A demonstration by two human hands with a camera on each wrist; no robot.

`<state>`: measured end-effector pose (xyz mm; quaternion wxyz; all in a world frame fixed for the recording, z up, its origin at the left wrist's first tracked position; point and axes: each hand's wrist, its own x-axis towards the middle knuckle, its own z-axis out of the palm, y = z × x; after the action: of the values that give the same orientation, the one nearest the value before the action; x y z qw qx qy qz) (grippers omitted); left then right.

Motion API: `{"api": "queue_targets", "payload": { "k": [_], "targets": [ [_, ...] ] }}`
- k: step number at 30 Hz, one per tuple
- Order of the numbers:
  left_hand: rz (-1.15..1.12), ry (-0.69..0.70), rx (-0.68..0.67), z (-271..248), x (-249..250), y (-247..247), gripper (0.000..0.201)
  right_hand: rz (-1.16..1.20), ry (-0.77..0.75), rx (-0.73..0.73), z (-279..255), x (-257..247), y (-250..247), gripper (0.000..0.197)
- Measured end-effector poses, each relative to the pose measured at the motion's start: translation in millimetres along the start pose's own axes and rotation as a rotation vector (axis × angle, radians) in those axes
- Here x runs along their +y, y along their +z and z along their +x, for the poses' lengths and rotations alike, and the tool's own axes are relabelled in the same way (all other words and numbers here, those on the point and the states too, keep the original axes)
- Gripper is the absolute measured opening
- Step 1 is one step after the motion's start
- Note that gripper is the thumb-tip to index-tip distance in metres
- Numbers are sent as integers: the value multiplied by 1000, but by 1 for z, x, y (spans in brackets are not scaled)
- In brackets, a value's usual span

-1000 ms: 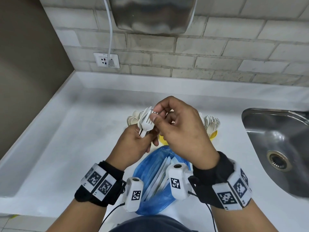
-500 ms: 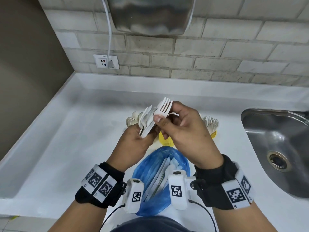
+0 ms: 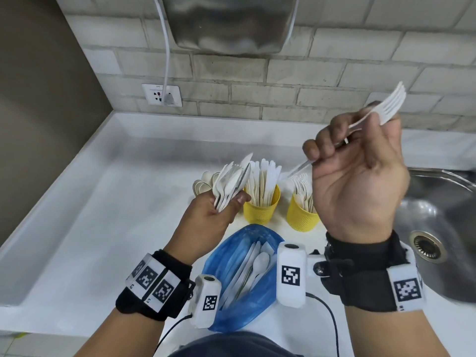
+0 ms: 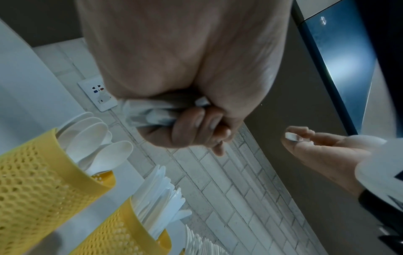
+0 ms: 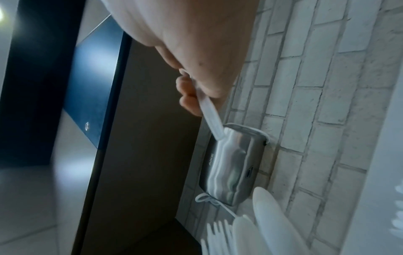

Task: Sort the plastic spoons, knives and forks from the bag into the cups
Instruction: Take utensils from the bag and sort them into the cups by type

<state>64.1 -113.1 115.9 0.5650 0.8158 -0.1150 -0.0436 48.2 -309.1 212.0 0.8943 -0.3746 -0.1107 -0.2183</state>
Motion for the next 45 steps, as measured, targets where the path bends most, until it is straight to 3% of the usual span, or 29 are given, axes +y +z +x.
{"api": "queue_targets", "payload": {
  "k": [2, 5, 11, 16, 20, 26, 28, 32, 35, 38, 42, 45],
  "targets": [
    [42, -1, 47, 1, 0, 2, 25, -229, -25, 22, -4, 5, 1, 9],
    [130, 46, 156, 3, -3, 5, 22, -777, 2, -66, -19, 19, 7, 15],
    [450, 142, 321, 4, -8, 4, 4, -1180, 156, -191, -42, 55, 10, 39],
    [604, 185, 386, 1, 0, 1, 31, -1144, 145, -157, -42, 63, 11, 30],
    [639, 172, 436, 2, -1, -1, 13, -1103, 165, -144, -40, 68, 8, 43],
    [698, 179, 446, 4, -7, -3, 7, -1138, 165, -129, -37, 68, 2, 59],
    [697, 191, 446, 4, -7, -4, 17, -1097, 160, -117, -35, 64, 3, 54],
    [672, 186, 440, 3, -10, -5, 10, -1014, 198, -125, -30, 61, 0, 39],
    [657, 198, 433, 3, -8, -4, 18, -1027, 261, -173, -34, 66, -1, 38],
    [664, 198, 434, 3, -8, -4, 21, -959, 229, -157, -34, 64, 0, 18],
    [657, 145, 448, 3, -10, -6, 7, -802, 195, -18, -28, 57, 0, 38],
    [650, 170, 441, 2, -8, -5, 12, -730, 226, -13, -27, 60, 0, 26]
  ]
}}
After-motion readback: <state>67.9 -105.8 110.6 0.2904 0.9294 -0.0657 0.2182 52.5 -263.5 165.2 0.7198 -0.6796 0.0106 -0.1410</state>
